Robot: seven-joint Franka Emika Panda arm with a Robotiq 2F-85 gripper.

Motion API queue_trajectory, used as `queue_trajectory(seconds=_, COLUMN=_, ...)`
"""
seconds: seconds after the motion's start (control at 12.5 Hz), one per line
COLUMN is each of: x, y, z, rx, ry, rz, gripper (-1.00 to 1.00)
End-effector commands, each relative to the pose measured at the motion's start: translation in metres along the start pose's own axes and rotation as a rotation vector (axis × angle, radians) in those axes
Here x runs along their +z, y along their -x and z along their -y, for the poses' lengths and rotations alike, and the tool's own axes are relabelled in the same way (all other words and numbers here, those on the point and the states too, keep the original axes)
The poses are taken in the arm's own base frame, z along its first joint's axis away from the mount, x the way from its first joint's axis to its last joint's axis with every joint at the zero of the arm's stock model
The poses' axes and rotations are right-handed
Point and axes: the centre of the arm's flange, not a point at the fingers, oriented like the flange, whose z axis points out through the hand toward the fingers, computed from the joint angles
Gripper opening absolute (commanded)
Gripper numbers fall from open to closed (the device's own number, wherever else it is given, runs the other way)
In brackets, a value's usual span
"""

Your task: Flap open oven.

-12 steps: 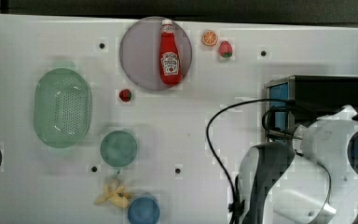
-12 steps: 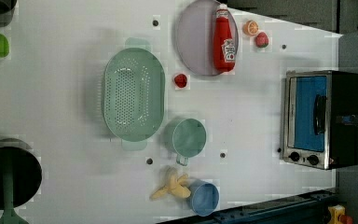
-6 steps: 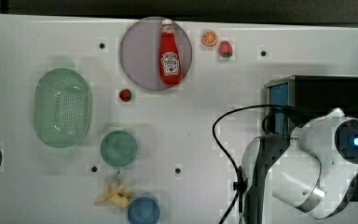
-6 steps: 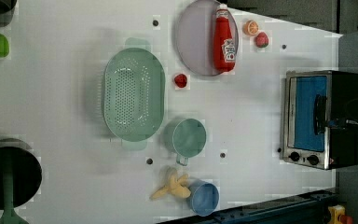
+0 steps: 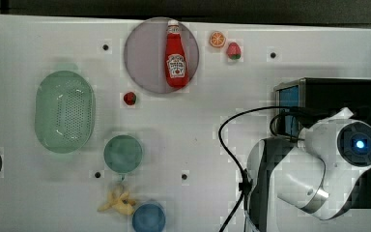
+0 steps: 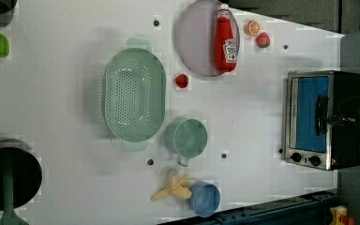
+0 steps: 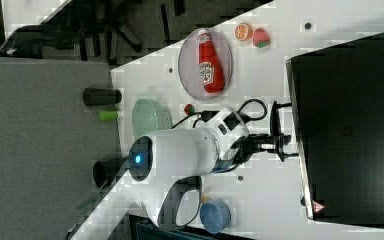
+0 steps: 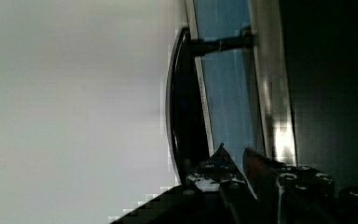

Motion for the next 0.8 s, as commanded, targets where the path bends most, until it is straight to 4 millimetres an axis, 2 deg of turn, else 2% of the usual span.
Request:
queue_trajectory(seconds=0.08, x=0.004, y=-0.005, z=0.01, rx=-0.055, ry=0.01, rz=-0.025, gripper=-0.65)
queue_trajectory(seconds=0.32, x=0.011, y=-0.006, z=0.037, rx=-0.09, ry=0.003, rz=-0.017, gripper=-0.65)
queue_trajectory(seconds=0.64, x=0.024, y=-0.007, z=0.094, rx=-0.206, ry=0.067, rz=0.018, gripper=-0.65)
queue_trajectory(seconds=0.8, x=0.03, y=-0.005, z=0.118, rx=-0.192, ry=0.135, rz=0.03, gripper=-0.65)
